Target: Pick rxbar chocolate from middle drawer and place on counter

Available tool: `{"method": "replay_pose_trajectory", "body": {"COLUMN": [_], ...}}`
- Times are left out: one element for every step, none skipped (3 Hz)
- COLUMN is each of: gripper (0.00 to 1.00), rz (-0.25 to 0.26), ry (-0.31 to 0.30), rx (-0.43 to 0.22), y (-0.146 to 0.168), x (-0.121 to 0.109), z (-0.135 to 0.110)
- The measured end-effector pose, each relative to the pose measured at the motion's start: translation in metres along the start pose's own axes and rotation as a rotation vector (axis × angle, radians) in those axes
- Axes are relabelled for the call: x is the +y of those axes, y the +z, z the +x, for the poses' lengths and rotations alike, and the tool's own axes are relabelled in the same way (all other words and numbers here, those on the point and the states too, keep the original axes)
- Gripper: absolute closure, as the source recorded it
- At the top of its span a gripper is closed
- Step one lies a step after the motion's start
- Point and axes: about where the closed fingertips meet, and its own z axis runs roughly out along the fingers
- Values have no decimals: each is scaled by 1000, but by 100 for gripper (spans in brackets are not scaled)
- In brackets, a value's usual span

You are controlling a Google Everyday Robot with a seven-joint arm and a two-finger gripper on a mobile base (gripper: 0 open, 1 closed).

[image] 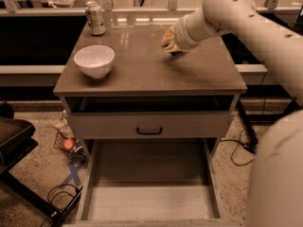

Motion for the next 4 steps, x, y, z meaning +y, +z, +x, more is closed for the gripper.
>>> {"method": "replay_pose_trajectory", "body": {"gripper": [100,82,59,36], "rz": [-71,-65,-69,-74], "ry": [-36,-39,-39,-39], "rx": [38,39,35,32], "y": [37,38,41,44], "x": [-6,-12,-10,-8], "z": [11,10,9,8]}}
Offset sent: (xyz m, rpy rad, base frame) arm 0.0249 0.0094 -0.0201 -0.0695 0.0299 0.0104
